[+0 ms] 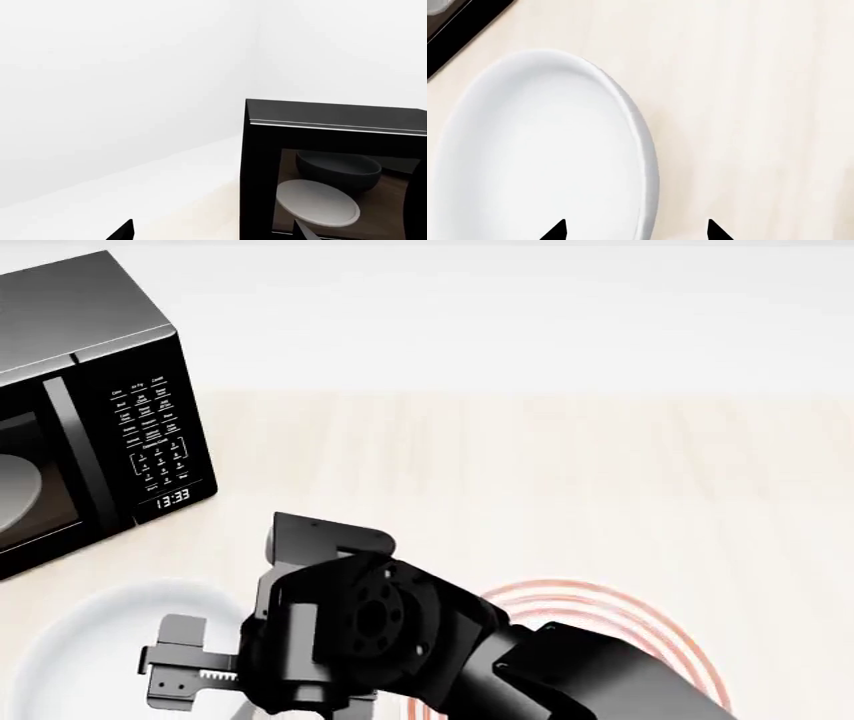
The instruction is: Put the white bowl to the right of the plate.
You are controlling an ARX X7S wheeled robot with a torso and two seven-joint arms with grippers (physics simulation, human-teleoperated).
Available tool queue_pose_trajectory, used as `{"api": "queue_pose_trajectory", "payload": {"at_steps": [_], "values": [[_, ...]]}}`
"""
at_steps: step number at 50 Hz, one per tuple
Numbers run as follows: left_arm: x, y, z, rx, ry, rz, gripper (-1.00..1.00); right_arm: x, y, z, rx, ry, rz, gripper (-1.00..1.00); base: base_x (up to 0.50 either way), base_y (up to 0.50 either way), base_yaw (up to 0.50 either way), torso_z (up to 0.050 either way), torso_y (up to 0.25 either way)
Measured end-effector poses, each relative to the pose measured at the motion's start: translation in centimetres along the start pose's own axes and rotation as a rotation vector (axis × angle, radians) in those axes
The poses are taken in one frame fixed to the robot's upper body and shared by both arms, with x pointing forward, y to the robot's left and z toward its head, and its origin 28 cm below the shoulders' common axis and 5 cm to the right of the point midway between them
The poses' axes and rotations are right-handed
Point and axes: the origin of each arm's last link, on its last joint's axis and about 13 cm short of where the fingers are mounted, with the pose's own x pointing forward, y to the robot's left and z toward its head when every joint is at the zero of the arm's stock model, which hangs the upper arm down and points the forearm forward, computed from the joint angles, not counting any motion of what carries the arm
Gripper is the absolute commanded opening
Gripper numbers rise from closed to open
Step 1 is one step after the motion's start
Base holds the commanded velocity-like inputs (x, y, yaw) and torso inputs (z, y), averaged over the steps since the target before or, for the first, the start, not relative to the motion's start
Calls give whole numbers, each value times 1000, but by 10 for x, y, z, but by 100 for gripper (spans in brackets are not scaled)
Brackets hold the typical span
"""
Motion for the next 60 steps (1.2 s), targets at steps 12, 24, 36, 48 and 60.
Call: {"api": "queue_pose_trajectory", "payload": {"at_steps": [12, 24, 36, 48, 60], "values": [[-1, 1, 0, -3, -3, -1, 100, 5, -3, 0, 25, -23, -25, 100, 0, 0, 0, 0, 0], [-2, 2, 1, -7, -5, -1, 100, 11, -8, -5, 33, -18, -31, 100, 0, 0, 0, 0, 0], [-3, 2, 1, -9, -8, -3, 100, 14, -9, -10, 19, -10, -22, 100, 0, 0, 0, 0, 0], [-3, 3, 1, -10, -9, -5, 100, 15, -8, -13, -9, -6, -1, 100, 0, 0, 0, 0, 0], [-4, 3, 1, -12, -11, -6, 100, 14, -8, -13, -21, -6, 8, -100, 0, 0, 0, 0, 0]]}}
